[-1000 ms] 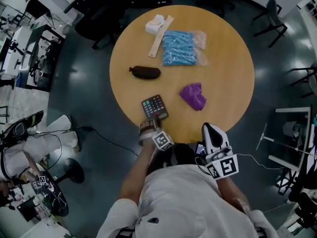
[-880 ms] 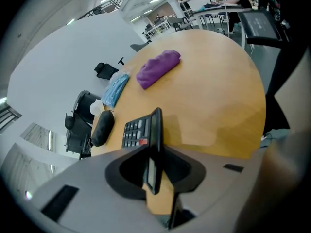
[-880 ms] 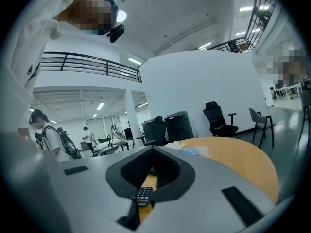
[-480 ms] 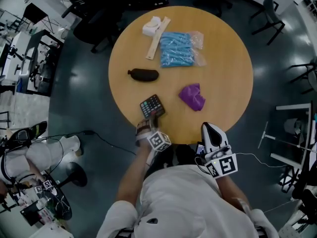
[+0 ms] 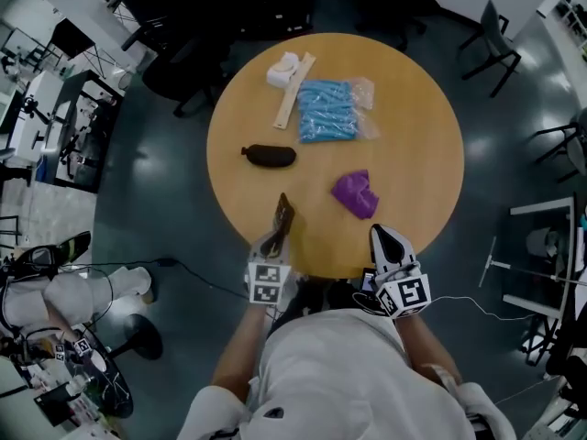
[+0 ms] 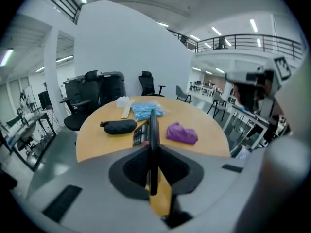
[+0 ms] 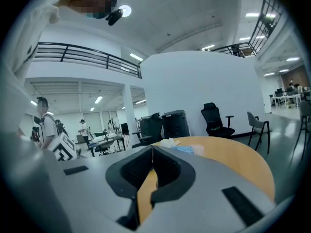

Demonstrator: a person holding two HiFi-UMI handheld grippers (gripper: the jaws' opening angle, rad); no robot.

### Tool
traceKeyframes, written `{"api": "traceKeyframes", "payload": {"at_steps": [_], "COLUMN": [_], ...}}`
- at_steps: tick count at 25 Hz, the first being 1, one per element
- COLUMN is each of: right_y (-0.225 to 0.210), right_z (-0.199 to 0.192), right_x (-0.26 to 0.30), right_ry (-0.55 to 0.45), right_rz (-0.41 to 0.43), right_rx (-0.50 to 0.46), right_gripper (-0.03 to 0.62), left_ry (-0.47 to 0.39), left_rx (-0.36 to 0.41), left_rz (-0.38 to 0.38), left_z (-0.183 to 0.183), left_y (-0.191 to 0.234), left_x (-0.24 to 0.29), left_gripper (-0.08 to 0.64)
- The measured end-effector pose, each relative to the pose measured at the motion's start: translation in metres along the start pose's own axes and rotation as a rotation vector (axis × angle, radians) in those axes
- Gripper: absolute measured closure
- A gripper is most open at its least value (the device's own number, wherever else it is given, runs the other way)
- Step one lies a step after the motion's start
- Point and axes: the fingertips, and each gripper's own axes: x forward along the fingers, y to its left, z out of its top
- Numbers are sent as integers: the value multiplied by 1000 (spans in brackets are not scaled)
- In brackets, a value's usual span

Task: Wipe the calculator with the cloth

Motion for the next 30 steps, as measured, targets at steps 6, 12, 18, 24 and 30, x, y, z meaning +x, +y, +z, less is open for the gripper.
{"api": "traceKeyframes", "payload": {"at_steps": [6,12,18,24,30], "right_y": [-46,-75,-85,-94,-90], "right_z": [-71,-164,-232,-252,-233], "right_x": [58,111,132,141,139], "right_ry": [225,514,725,809,766], "right_rz": [14,41,18,-26,-6], "right_rx": [-102,-176,-222,-260,-226], "right_gripper": [572,425,408,509,531], "left_ry": [-119,-172,-188,-207,-257], "left_rx": [-140,-226,-278,-317,-485], "left_rz": [-42,-82,-110,-148,-218], "left_z": [35,47,46,49,46], "left_y": [-5,-7,-9,-10,-8], "left_x": [-24,-34,-40,-45,-55], "left_gripper": [509,509,509,509,509]}}
